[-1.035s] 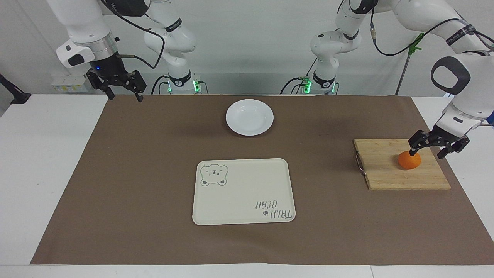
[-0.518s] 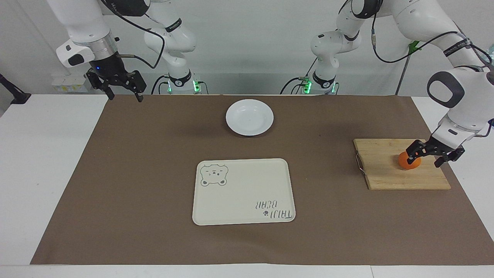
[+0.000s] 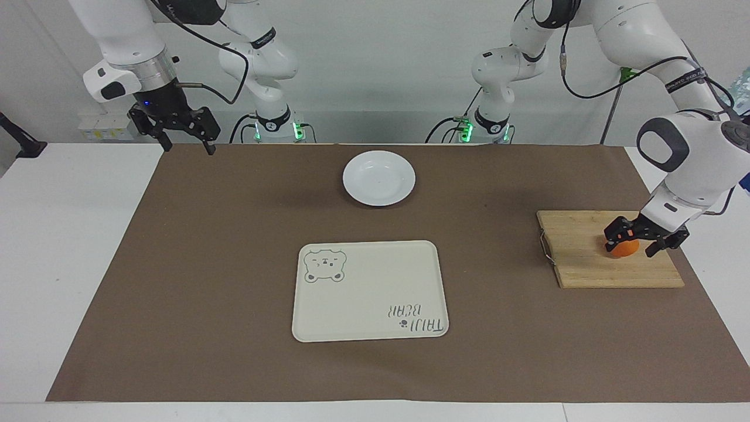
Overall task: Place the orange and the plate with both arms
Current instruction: 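Lower the left gripper onto the orange and close it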
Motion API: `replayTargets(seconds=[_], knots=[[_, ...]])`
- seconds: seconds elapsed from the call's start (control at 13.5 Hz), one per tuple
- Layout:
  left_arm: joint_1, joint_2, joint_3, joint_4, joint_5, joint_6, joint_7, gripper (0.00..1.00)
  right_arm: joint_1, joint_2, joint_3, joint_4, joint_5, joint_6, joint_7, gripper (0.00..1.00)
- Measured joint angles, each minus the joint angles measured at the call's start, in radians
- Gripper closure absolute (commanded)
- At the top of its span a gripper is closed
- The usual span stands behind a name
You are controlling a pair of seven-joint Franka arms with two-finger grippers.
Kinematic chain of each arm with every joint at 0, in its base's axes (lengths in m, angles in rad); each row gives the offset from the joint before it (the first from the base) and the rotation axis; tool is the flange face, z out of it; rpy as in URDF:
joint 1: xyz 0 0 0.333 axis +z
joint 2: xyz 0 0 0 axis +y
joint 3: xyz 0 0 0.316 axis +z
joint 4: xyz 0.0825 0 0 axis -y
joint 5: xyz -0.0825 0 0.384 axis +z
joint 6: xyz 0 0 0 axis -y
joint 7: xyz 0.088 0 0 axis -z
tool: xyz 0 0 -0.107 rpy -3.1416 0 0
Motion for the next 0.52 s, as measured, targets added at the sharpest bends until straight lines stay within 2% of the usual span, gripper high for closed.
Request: replayTargets(seconds=[0.52], knots=[[0.025,0.001,0.009,-0.098,0.0,0.116,0.054,0.0,-0.001,0.0,0.0,0.0,0.0,0.0,0.0,0.0]])
